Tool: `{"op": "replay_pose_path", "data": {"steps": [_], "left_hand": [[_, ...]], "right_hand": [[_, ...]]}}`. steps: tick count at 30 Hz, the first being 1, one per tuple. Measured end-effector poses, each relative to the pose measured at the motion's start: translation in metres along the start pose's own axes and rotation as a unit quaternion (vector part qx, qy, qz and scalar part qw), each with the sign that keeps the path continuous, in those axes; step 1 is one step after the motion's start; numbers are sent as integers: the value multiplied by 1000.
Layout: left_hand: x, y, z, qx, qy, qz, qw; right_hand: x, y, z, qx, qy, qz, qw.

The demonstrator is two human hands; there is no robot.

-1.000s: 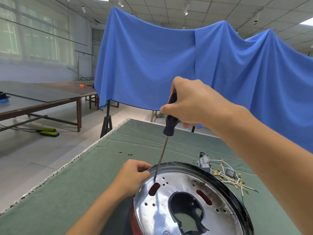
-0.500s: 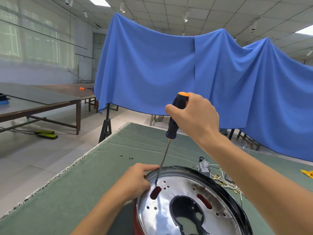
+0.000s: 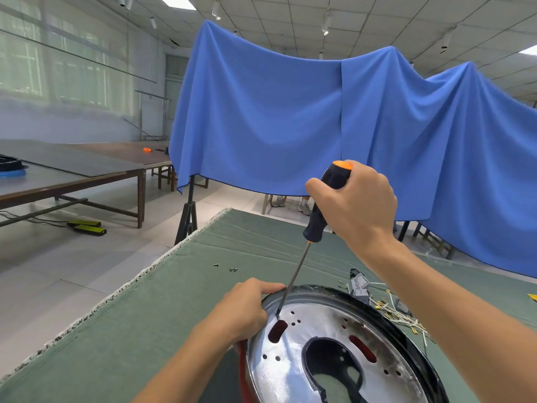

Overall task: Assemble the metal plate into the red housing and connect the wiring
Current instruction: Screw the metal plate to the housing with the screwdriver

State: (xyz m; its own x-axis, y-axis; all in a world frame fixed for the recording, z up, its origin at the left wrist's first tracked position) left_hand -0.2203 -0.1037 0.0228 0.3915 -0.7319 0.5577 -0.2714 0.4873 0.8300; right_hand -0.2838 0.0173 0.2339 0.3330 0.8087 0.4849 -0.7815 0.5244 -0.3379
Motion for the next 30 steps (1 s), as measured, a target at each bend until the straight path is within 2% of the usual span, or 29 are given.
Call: {"op": "replay_pose_path", "data": {"steps": [13, 18, 23, 27, 30], "left_hand": [[0, -4, 3, 9, 7, -1, 1000], [0, -6, 3, 10, 6, -12, 1000], [1, -9, 4, 16, 28, 23, 999], [-1, -4, 5, 4, 40, 51, 998], [-2, -4, 5, 4, 35, 56, 998]], "right_hand": [[-17, 3, 13, -33, 5, 23, 999], [-38, -4, 25, -37, -39, 24, 998], [-50, -23, 29, 11, -85, 17, 996], [-29, -34, 14, 63, -51, 18, 997], [0, -31, 19, 39, 15, 48, 998]]}}
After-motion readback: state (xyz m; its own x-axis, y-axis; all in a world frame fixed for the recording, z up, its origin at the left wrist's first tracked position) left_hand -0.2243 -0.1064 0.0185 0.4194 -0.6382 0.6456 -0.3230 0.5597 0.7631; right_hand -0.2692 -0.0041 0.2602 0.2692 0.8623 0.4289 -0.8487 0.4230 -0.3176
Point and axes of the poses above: each hand's wrist, its own z-axis towards the middle knuckle, its own x-axis out of the back of the hand, y = z × x, the point moved 8 cm from there along z, towards the middle knuckle, and after that the axes turned 7 degrees about -z, right-handed, at the moved point
